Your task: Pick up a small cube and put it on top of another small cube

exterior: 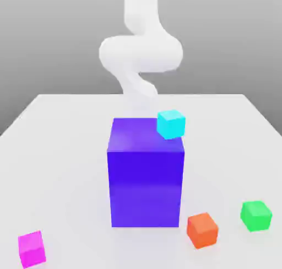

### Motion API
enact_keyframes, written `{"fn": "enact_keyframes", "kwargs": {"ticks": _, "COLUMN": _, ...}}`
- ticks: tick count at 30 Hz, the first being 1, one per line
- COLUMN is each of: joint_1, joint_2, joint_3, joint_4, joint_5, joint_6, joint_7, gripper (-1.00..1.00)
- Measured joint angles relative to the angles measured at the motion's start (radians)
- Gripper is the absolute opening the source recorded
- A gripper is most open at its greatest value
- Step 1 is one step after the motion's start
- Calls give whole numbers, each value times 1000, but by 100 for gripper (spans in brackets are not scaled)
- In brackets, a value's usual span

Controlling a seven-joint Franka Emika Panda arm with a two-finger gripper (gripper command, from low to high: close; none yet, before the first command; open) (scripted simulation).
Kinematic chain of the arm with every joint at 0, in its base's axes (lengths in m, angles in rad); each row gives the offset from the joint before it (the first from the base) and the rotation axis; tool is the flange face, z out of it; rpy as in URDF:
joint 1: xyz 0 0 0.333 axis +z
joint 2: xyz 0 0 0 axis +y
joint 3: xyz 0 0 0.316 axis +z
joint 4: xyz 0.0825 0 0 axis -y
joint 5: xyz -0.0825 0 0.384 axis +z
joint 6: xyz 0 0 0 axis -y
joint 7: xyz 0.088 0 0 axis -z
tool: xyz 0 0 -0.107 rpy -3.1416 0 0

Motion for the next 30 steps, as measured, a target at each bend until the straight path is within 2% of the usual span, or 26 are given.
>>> {"fn": "enact_keyframes", "kwargs": {"ticks": 7, "joint_1": -113, "joint_2": 260, "joint_3": 5, "joint_4": -8, "joint_5": -27, "joint_6": 84, "joint_7": 174, "gripper": 0}}
{"fn": "enact_keyframes", "kwargs": {"ticks": 17, "joint_1": -227, "joint_2": 623, "joint_3": -41, "joint_4": -18, "joint_5": -50, "joint_6": 202, "joint_7": 406, "gripper": 0}}
{"fn": "enact_keyframes", "kwargs": {"ticks": 23, "joint_1": -287, "joint_2": 840, "joint_3": -71, "joint_4": -25, "joint_5": -14, "joint_6": 274, "joint_7": 509, "gripper": 0}}
{"fn": "enact_keyframes", "kwargs": {"ticks": 30, "joint_1": -339, "joint_2": 1093, "joint_3": -84, "joint_4": -19, "joint_5": 77, "joint_6": 381, "joint_7": 564, "gripper": 0}}
